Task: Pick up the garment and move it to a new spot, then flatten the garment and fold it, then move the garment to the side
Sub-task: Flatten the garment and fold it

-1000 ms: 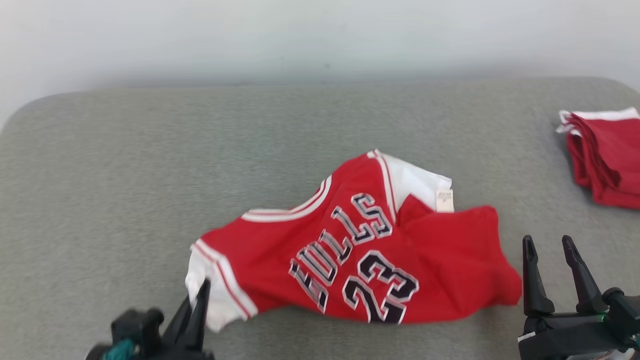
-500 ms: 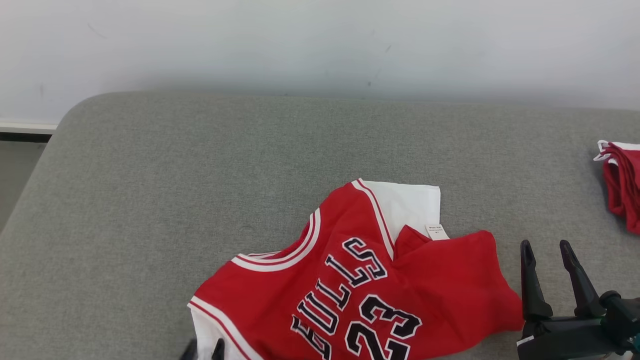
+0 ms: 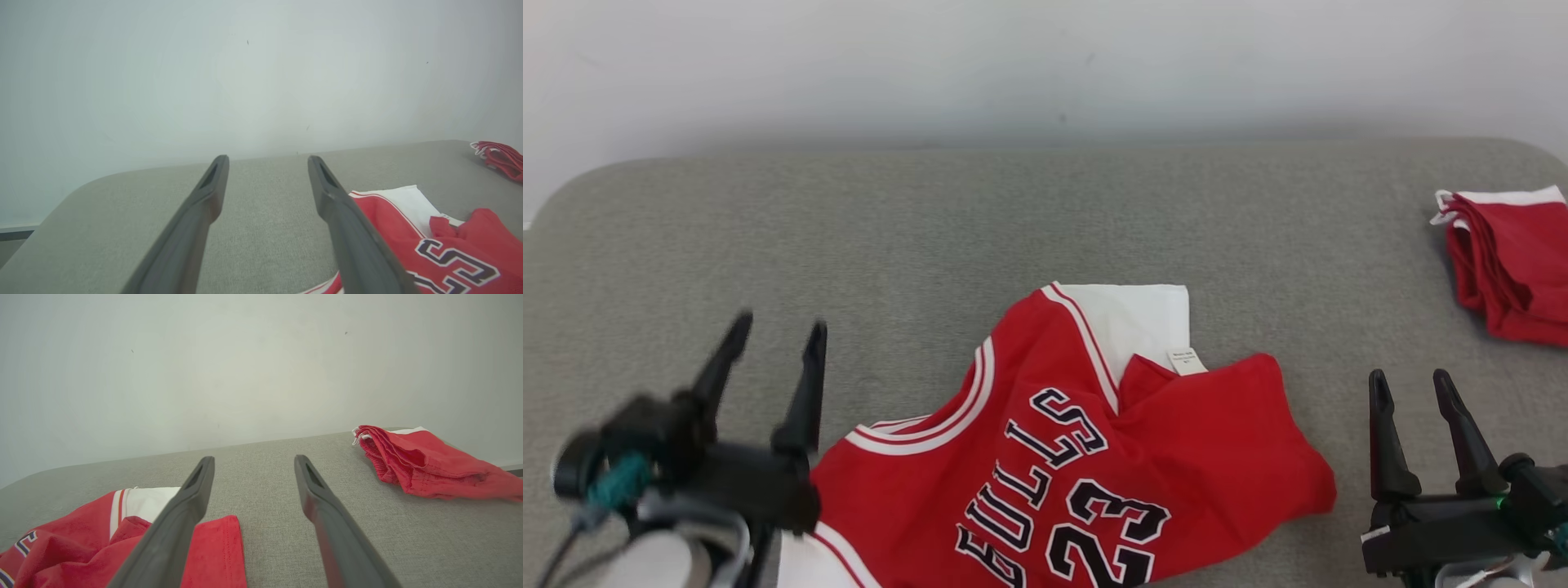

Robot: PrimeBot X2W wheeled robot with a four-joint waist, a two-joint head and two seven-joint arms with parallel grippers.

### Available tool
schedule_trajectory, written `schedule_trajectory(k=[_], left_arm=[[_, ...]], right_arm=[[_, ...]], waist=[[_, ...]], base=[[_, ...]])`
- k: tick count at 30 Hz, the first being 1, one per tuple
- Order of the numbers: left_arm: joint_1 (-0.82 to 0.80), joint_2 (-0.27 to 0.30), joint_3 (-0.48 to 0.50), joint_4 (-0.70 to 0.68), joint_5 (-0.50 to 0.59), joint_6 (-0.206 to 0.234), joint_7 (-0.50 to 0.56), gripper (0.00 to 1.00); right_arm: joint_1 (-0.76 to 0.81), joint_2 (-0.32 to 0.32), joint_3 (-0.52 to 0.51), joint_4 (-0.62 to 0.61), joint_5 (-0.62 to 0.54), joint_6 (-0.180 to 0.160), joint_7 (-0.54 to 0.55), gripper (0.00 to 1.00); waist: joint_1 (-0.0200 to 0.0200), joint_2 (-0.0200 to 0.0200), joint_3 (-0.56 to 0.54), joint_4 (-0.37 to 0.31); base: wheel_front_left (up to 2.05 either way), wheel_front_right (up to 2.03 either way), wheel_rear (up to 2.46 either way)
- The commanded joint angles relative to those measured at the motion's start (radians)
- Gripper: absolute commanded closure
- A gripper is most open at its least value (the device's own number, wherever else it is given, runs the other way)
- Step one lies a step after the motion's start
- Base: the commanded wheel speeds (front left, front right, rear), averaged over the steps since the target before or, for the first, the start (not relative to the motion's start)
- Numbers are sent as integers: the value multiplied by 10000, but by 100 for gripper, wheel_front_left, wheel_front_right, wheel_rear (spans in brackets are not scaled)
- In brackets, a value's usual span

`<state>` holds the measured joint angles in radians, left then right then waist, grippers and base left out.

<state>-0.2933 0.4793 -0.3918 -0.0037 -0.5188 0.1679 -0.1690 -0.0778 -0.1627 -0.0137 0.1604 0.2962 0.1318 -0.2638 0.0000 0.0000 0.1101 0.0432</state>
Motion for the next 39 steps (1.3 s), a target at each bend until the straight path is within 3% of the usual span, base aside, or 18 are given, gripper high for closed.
schedule_trajectory(k=[1,12,23,33,39], left_arm=[[-338,97,-4,62,170,-87,114,0],[-4521,438,-218,1540,78,-1494,1790,0],[-6114,112,-1479,4378,-58,-2729,3256,0],[-6460,13,-3144,5520,-783,-2969,4304,0],[-6727,326,-4512,5624,-1381,-2970,5077,0]], right_arm=[[-103,15,-4,10,25,-27,-7,0],[-847,483,62,76,181,-26,-7,0],[-1281,770,130,174,288,-26,-7,0],[-1426,753,131,211,270,-27,-7,0],[-1446,721,104,201,242,-26,-7,0]], waist=[[0,0,348,-435],[0,0,1600,-2220],[0,0,2292,-3164],[0,0,2349,-3344],[0,0,2396,-3353]], base=[[0,0,0],[0,0,0],[0,0,0],[0,0,0],[0,0,0]])
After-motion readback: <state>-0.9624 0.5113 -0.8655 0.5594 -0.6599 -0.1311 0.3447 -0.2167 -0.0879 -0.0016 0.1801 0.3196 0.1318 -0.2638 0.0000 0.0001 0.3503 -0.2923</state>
